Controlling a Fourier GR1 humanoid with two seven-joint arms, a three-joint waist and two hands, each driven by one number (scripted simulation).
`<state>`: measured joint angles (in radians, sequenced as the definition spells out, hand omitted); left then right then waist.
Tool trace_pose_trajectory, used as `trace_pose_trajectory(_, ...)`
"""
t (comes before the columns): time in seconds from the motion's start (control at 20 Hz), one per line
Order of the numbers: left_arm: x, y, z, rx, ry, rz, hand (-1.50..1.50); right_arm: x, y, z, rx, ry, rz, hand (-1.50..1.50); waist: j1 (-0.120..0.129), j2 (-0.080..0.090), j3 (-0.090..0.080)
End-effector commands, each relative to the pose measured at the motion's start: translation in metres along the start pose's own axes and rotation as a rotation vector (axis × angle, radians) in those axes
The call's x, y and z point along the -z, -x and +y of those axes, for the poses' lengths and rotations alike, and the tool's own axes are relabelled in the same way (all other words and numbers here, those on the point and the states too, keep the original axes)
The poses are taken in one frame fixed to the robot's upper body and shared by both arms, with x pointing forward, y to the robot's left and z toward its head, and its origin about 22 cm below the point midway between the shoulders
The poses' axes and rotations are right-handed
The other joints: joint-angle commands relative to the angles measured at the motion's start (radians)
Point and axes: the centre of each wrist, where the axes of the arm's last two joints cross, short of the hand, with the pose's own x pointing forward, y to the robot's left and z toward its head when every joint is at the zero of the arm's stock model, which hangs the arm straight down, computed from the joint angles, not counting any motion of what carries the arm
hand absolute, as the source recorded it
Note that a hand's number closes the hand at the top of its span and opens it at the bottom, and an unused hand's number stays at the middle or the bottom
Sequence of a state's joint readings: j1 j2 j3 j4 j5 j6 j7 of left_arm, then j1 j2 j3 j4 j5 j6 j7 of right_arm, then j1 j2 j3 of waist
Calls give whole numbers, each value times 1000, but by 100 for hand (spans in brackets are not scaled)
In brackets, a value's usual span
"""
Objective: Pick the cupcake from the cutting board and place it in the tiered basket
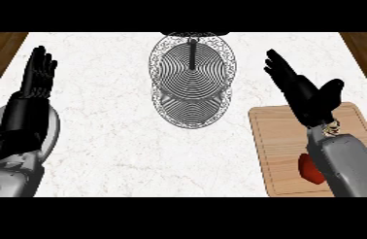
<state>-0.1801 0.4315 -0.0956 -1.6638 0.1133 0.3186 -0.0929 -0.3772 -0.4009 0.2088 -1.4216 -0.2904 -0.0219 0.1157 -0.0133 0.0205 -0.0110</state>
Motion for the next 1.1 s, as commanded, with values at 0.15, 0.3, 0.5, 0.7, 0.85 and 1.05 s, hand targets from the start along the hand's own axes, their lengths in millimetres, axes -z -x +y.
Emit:
trace_pose_trajectory(0.15,-20,23,-20,-20,13,144,0,-30,-16,-114,259,172,-344,150,-31,-11,19)
trace_pose_trajectory(0.3,-28,30,-19,-46,-12,204,0,-28,-1,-106,607,474,-468,150,-136,-39,72)
trace_pose_trajectory(0.5,-42,34,-49,-114,70,265,0,-66,55,-147,699,183,-301,-150,-23,-5,25)
trace_pose_trajectory(0.7,-39,34,-54,-109,58,271,0,-124,60,-205,653,25,-400,-150,-26,-12,21)
trace_pose_trajectory(0.85,-37,19,-73,-126,80,267,0,-164,49,-249,549,-31,-419,-150,-4,-15,20)
trace_pose_trajectory(1.05,-43,29,-72,-87,85,268,0,-199,-13,-294,229,-99,-288,-150,-11,-12,19)
